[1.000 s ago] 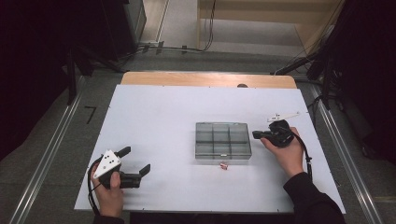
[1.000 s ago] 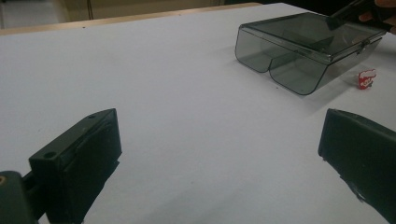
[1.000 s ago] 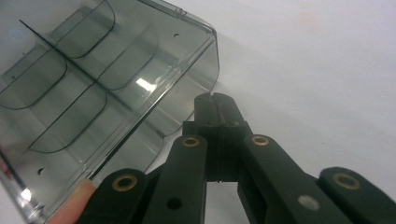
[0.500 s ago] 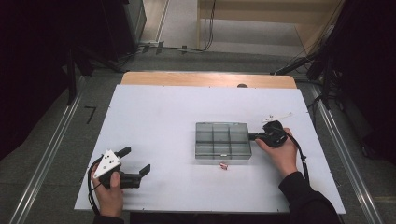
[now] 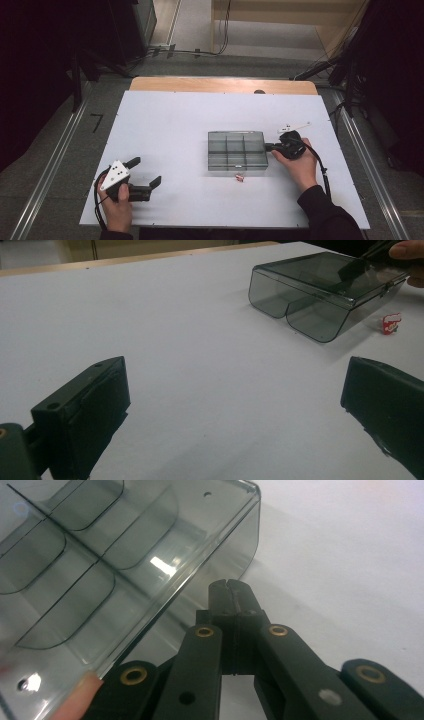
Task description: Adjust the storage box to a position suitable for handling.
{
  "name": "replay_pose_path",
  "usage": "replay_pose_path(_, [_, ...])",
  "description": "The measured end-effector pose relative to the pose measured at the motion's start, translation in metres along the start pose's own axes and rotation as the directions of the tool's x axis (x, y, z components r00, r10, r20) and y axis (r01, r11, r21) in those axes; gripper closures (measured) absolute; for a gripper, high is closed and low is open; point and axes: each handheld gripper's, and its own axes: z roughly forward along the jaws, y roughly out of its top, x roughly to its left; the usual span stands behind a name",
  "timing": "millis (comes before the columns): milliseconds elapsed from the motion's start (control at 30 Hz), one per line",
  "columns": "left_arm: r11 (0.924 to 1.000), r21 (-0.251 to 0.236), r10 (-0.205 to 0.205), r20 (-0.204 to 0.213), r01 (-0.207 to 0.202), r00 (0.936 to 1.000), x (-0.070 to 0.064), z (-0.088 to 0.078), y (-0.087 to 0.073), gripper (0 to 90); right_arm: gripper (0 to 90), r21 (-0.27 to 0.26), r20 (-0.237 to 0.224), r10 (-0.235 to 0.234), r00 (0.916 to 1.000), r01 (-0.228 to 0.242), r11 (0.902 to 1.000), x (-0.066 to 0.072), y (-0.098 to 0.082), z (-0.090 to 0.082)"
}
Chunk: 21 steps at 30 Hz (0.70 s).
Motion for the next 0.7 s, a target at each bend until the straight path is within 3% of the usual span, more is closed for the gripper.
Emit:
replay_pose_path(467, [1.0, -0.002, -0.001, 0.005, 0.001, 1.0, 0.0, 0.0, 0.0, 0.0, 88.3, 0.014, -0.008, -0.004, 1.0, 0.004, 0.9999, 0.021, -0.008, 0.002])
replay_pose_path(700, [1.0, 0.002, 0.003, 0.006, -0.003, 1.0, 0.0, 0.0, 0.0, 0.0, 88.4, -0.005, -0.022, 0.009, 0.9997, -0.009, 0.9999, 0.033, -0.026, -0.006])
